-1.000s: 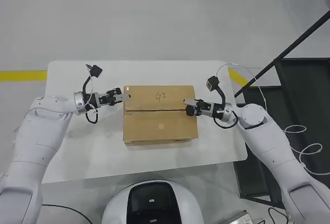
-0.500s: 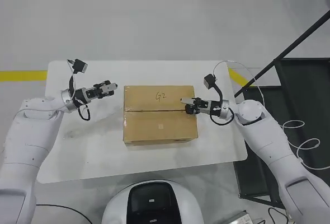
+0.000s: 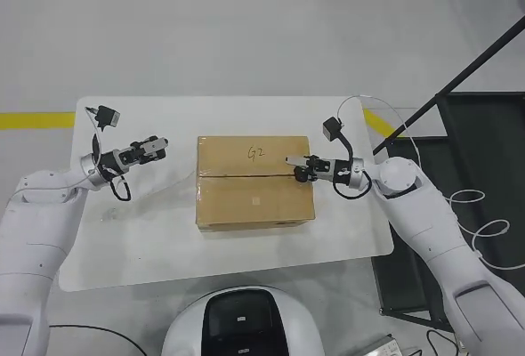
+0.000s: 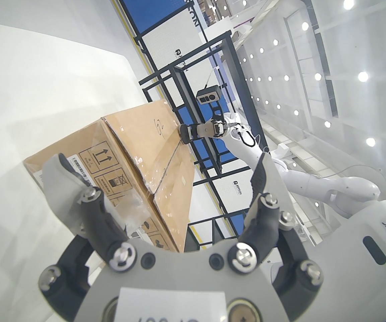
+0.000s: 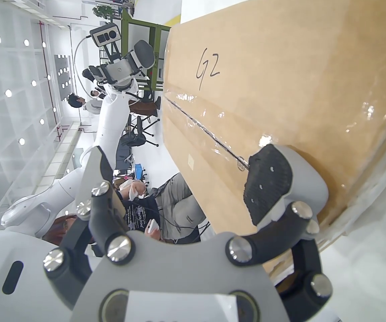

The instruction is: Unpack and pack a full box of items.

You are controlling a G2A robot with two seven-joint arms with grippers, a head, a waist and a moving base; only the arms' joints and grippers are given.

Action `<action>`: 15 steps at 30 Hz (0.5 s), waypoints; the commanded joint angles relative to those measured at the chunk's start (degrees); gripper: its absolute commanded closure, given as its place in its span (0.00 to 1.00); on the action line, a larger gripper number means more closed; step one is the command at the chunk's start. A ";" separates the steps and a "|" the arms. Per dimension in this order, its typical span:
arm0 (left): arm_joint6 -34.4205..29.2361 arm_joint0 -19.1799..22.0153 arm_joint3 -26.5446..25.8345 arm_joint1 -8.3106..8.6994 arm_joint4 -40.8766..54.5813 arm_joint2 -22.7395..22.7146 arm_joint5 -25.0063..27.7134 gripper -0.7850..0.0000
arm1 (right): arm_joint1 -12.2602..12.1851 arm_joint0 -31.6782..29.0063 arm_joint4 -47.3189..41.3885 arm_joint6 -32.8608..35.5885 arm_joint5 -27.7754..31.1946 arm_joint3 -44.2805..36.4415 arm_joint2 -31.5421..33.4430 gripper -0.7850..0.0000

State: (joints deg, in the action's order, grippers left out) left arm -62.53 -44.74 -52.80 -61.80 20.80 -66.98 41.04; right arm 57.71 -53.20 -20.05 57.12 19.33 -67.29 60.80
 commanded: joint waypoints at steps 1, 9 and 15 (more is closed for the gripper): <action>0.00 0.01 0.02 0.00 -0.02 0.01 0.00 0.00 | 0.00 0.00 0.00 0.00 0.00 0.00 0.00 0.00; 0.00 0.01 0.02 0.00 -0.02 0.01 0.00 0.00 | 0.00 0.00 0.00 0.00 0.00 0.00 0.00 0.00; 5.53 -4.52 -5.37 0.04 -1.98 0.20 -1.62 0.00 | 0.00 0.00 0.00 0.00 0.00 0.00 0.00 0.00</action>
State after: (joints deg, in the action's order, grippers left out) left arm -57.80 -48.02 -56.86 -61.88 19.26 -66.70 39.46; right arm 57.71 -53.20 -20.05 57.12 19.33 -67.29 60.80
